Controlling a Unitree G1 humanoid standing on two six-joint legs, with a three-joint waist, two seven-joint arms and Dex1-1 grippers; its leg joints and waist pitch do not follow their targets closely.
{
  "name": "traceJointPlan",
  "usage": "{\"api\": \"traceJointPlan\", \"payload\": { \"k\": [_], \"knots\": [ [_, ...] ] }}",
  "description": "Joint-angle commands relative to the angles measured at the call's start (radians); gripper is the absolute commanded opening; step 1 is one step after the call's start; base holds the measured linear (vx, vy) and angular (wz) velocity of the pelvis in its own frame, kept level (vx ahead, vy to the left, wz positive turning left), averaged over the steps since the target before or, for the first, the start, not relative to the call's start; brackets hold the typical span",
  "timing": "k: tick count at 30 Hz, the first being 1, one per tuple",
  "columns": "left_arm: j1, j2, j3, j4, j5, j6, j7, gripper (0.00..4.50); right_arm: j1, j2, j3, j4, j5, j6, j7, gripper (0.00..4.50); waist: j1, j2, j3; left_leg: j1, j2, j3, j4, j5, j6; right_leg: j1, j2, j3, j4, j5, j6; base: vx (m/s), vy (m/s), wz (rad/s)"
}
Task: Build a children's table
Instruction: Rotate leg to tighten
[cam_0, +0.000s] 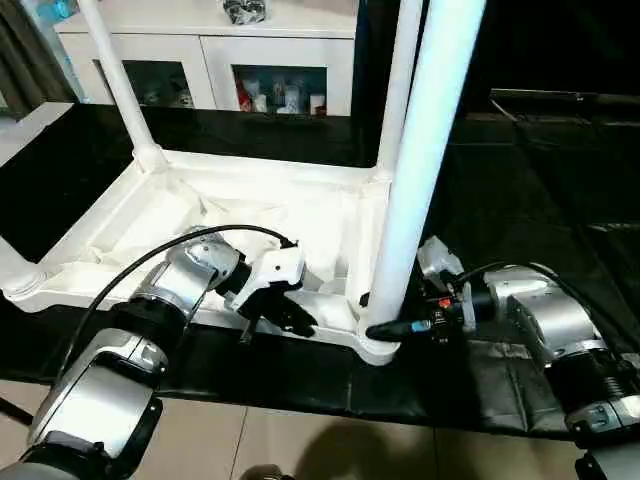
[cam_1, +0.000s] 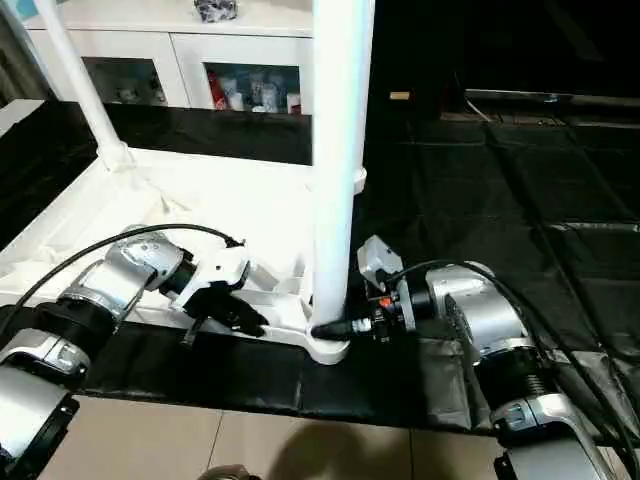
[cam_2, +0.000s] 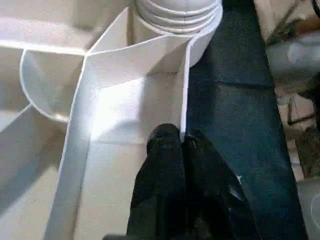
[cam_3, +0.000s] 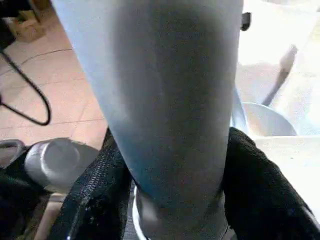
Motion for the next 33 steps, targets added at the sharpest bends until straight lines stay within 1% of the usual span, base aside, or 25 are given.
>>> {"api": "traceJointPlan", "payload": {
  "k": [1,2,3,4,5,6,7,8,9,11,12,14,15,17,18,19,21,23,24,27,28,29,31,32,33],
  "knots": [
    [-0.034,-0.037,0.033,0.005,-0.029,0.064,0.101,0.0,0.001,0.06,-0.001,-0.017,0.019,0.039,-0.086,2.17,-0.01,-0.016,-0.069,0.013,0.081,-0.03,-0.066,-0.09,0.077,0.06,-0.113,0.081,-0.077,-0.25,-0.107,0.0,0.0,0.0],
    [-0.036,-0.045,0.039,0.008,-0.03,0.08,0.123,0.0,-0.001,0.077,-0.007,-0.01,0.008,0.043,-0.131,2.14,-0.013,-0.014,-0.065,0.015,0.08,-0.031,-0.067,-0.104,0.065,0.056,-0.112,0.08,-0.082,-0.28,-0.102,0.0,0.0,0.0],
    [-0.039,-0.055,0.046,0.012,-0.031,0.101,0.147,0.0,-0.006,0.096,-0.013,0.003,-0.004,0.057,-0.183,2.11,-0.017,-0.014,-0.065,0.015,0.075,-0.031,-0.069,-0.116,0.055,0.06,-0.114,0.078,-0.087,-0.316,-0.09,0.0,0.0,0.0],
    [-0.046,-0.072,0.056,0.021,-0.034,0.126,0.187,0.0,-0.021,0.127,-0.021,0.03,-0.028,0.07,-0.27,2.11,-0.025,-0.012,-0.062,0.016,0.074,-0.031,-0.07,-0.127,0.045,0.058,-0.113,0.077,-0.091,-0.34,-0.083,0.0,0.0,0.0],
    [-0.054,-0.09,0.066,0.03,-0.036,0.145,0.227,0.0,-0.034,0.155,-0.026,0.054,-0.048,0.087,-0.347,2.06,-0.039,-0.014,-0.06,0.014,0.072,-0.035,-0.074,-0.14,0.033,0.061,-0.112,0.073,-0.096,-0.368,-0.076,0.0,0.0,0.0],
    [-0.055,-0.092,0.068,0.032,-0.037,0.148,0.233,0.0,-0.036,0.16,-0.026,0.057,-0.05,0.09,-0.359,2.06,-0.044,-0.013,-0.061,0.014,0.07,-0.036,-0.074,-0.143,0.027,0.064,-0.112,0.072,-0.097,-0.374,-0.074,0.0,0.0,0.0],
    [-0.065,-0.112,0.076,0.044,-0.037,0.163,0.276,0.0,-0.054,0.192,-0.032,0.086,-0.068,0.095,-0.438,2.05,-0.05,-0.015,-0.062,0.014,0.07,-0.036,-0.075,-0.142,0.026,0.065,-0.112,0.072,-0.098,-0.373,-0.071,0.0,0.0,0.0],
    [-0.076,-0.139,0.089,0.057,-0.037,0.184,0.332,0.0,-0.076,0.231,-0.037,0.118,-0.087,0.101,-0.525,2.05,-0.062,-0.014,-0.062,0.012,0.071,-0.038,-0.075,-0.132,0.023,0.066,-0.113,0.074,-0.094,-0.354,-0.078,0.0,0.0,0.0],
    [-0.084,-0.163,0.103,0.066,-0.039,0.204,0.383,0.0,-0.093,0.262,-0.039,0.141,-0.102,0.106,-0.589,2.04,-0.074,-0.008,-0.063,0.011,0.071,-0.038,-0.075,-0.13,0.017,0.063,-0.11,0.074,-0.093,-0.326,-0.092,0.0,0.0,0.0],
    [-0.089,-0.19,0.115,0.068,-0.036,0.226,0.43,0.0,-0.116,0.302,-0.049,0.167,-0.12,0.108,-0.674,2.02,-0.085,-0.011,-0.065,0.013,0.068,-0.037,-0.072,-0.125,0.016,0.065,-0.112,0.075,-0.09,-0.297,-0.108,0.0,0.0,0.0],
    [-0.089,-0.19,0.115,0.068,-0.036,0.226,0.43,0.0,-0.116,0.302,-0.049,0.167,-0.12,0.108,-0.674,2.02,-0.089,-0.012,-0.065,0.011,0.064,-0.034,-0.07,-0.115,0.028,0.066,-0.111,0.076,-0.09,-0.277,-0.117,0.0,0.0,0.0],
    [-0.107,-0.246,0.151,0.087,-0.048,0.253,0.556,0.0,-0.166,0.37,-0.063,0.227,-0.143,0.116,-0.806,2.01,-0.091,-0.01,-0.068,0.008,0.063,-0.031,-0.067,-0.075,0.058,0.068,-0.108,0.077,-0.084,-0.217,-0.132,0.0,0.0,0.0],
    [-0.114,-0.264,0.165,0.095,-0.054,0.257,0.601,0.0,-0.18,0.387,-0.062,0.245,-0.151,0.112,-0.835,2.01,-0.094,-0.013,-0.068,0.009,0.064,-0.032,-0.067,-0.068,0.061,0.068,-0.107,0.076,-0.081,-0.208,-0.139,0.0,0.0,0.0],
    [-0.123,-0.283,0.181,0.104,-0.062,0.265,0.652,0.0,-0.191,0.405,-0.058,0.26,-0.16,0.097,-0.844,2.01,-0.092,-0.013,-0.068,0.013,0.062,-0.03,-0.066,-0.072,0.063,0.067,-0.108,0.076,-0.085,-0.213,-0.141,0.0,0.0,0.0],
    [-0.126,-0.287,0.184,0.106,-0.063,0.266,0.664,0.0,-0.193,0.41,-0.056,0.264,-0.164,0.087,-0.843,2.34,-0.089,-0.012,-0.066,0.012,0.063,-0.029,-0.067,-0.087,0.073,0.068,-0.108,0.077,-0.088,-0.225,-0.132,0.0,0.0,0.0],
    [-0.126,-0.288,0.184,0.105,-0.063,0.266,0.667,0.0,-0.193,0.412,-0.054,0.267,-0.166,0.081,-0.837,2.54,-0.088,-0.013,-0.065,0.012,0.064,-0.029,-0.068,-0.092,0.076,0.068,-0.108,0.077,-0.089,-0.23,-0.127,0.0,0.0,0.0],
    [-0.12,-0.281,0.181,0.093,-0.058,0.27,0.653,0.0,-0.191,0.415,-0.056,0.265,-0.171,0.078,-0.828,2.66,-0.088,-0.013,-0.066,0.011,0.065,-0.031,-0.069,-0.091,0.082,0.068,-0.107,0.077,-0.086,-0.225,-0.122,0.0,0.0,0.0],
    [-0.104,-0.253,0.174,0.072,-0.048,0.261,0.605,0.0,-0.177,0.402,-0.051,0.254,-0.174,0.07,-0.812,2.88,-0.089,-0.017,-0.065,0.011,0.066,-0.031,-0.07,-0.097,0.084,0.069,-0.109,0.077,-0.088,-0.242,-0.115,0.0,0.0,0.0],
    [-0.102,-0.25,0.175,0.071,-0.047,0.261,0.6,0.0,-0.176,0.4,-0.052,0.255,-0.174,0.066,-0.812,3.03,-0.088,-0.015,-0.065,0.012,0.067,-0.031,-0.07,-0.096,0.081,0.068,-0.109,0.078,-0.087,-0.238,-0.118,0.0,0.0,0.0],
    [-0.092,-0.228,0.168,0.064,-0.038,0.249,0.558,0.0,-0.165,0.383,-0.058,0.241,-0.166,0.055,-0.781,3.36,-0.093,-0.015,-0.066,0.01,0.068,-0.032,-0.07,-0.091,0.085,0.069,-0.109,0.079,-0.082,-0.202,-0.131,0.0,0.0,0.0],
    [-0.086,-0.215,0.158,0.062,-0.032,0.244,0.532,0.0,-0.157,0.371,-0.057,0.23,-0.159,0.052,-0.757,3.36,-0.095,-0.015,-0.066,0.009,0.068,-0.032,-0.07,-0.086,0.09,0.07,-0.109,0.079,-0.079,-0.189,-0.134,0.0,0.0,0.0],
    [-0.079,-0.197,0.144,0.059,-0.024,0.219,0.504,0.0,-0.146,0.351,-0.05,0.217,-0.157,0.042,-0.723,3.57,-0.093,-0.014,-0.067,0.007,0.068,-0.032,-0.069,-0.083,0.098,0.072,-0.11,0.079,-0.078,-0.177,-0.133,0.0,0.0,0.0],
    [-0.069,-0.161,0.125,0.061,-0.012,0.19,0.452,0.0,-0.117,0.306,-0.044,0.184,-0.143,0.023,-0.645,3.62,-0.093,-0.016,-0.069,0.006,0.069,-0.03,-0.066,-0.064,0.114,0.073,-0.109,0.08,-0.073,-0.134,-0.138,0.0,0.0,0.0],
    [-0.066,-0.128,0.111,0.065,-0.003,0.142,0.403,0.0,-0.092,0.261,-0.044,0.154,-0.128,0.006,-0.576,3.71,-0.091,-0.018,-0.07,0.005,0.069,-0.03,-0.065,-0.058,0.126,0.073,-0.108,0.078,-0.072,-0.121,-0.14,0.0,0.0,0.0],
    [-0.066,-0.121,0.108,0.066,-0.001,0.13,0.389,0.0,-0.087,0.249,-0.043,0.147,-0.126,-0.001,-0.558,3.83,-0.087,-0.016,-0.069,0.006,0.07,-0.03,-0.064,-0.062,0.129,0.071,-0.108,0.078,-0.073,-0.126,-0.134,0.0,0.0,0.0]
  ]
}}
